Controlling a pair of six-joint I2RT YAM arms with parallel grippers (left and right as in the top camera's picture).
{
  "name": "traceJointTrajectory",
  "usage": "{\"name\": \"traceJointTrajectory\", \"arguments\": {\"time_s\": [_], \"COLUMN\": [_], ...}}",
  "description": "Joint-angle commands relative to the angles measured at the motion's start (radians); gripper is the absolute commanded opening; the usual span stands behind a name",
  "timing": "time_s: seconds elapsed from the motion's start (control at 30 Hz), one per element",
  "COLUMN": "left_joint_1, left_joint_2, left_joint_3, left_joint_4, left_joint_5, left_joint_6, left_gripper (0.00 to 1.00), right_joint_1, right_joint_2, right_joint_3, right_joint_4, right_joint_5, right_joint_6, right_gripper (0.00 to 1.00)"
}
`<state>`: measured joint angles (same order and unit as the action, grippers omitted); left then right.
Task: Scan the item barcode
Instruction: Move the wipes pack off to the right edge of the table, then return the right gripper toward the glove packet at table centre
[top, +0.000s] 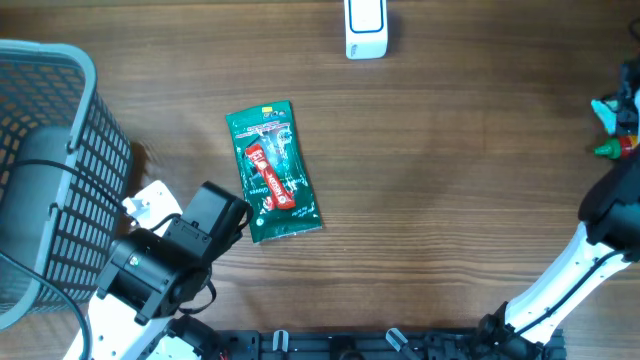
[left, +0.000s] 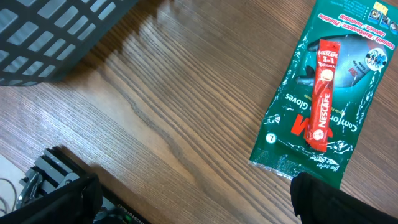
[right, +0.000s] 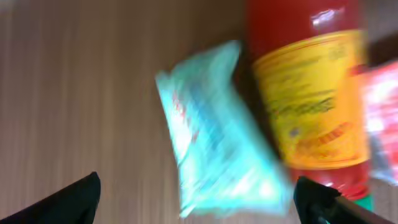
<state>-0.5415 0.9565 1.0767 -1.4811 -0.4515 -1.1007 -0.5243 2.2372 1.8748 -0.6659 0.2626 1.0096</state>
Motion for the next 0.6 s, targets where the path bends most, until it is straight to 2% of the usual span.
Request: {"name": "traceJointTrajectory", "arguments": {"time_s": [0.0,0.07,0.17,0.2,0.3,0.37,0.43,0.5,0.57], "left_joint_1": [0.001,0.001,0.001,0.001,0.001,0.001,0.001,0.001,0.001], "left_joint_2": [-0.005,-0.005,-0.005,-0.005,-0.005,-0.005,-0.005,-0.005,-0.005], "left_joint_3": [0.003,0.003,0.003,0.003,0.003,0.003,0.003,0.003,0.003], "left_joint_4": [-0.001,-0.001,-0.001,-0.001,-0.001,-0.001,-0.001,-0.001,-0.001], "left_joint_5": [-0.01,-0.01,-0.01,-0.01,-0.01,-0.01,-0.01,-0.01,-0.01], "left_joint_6": [0.001,0.001,0.001,0.001,0.001,0.001,0.001,0.001,0.001], "left_gripper": [1.0,1.0,1.0,1.0,1.0,1.0,1.0,1.0,1.0], "right_joint_1": [0.034,0.05,0.11,0.142,0.296,0.406,0.514,0.686,0.793], "right_joint_2": [-0.135,-0.171,-0.19,-0.187,-0.174,-0.172,-0.169,-0.163,-0.163], "right_joint_3": [0.033,0.032,0.032,0.031,0.011,-0.028,-0.07,-0.144,-0.196], "right_joint_4": [-0.011,-0.038,-0.128,-0.171,-0.314,-0.344,-0.342,-0.268,-0.203], "right_joint_5": [-0.427,-0.661,-1.038,-1.106,-1.116,-1.116,-1.106,-1.048,-1.048], "right_joint_6": [-0.338,-0.468,-0.663,-0.721,-0.906,-0.967,-1.004,-1.006,-1.002], "right_gripper": [1.0,0.99,0.91,0.91,0.9,0.9,0.9,0.86,0.86]}}
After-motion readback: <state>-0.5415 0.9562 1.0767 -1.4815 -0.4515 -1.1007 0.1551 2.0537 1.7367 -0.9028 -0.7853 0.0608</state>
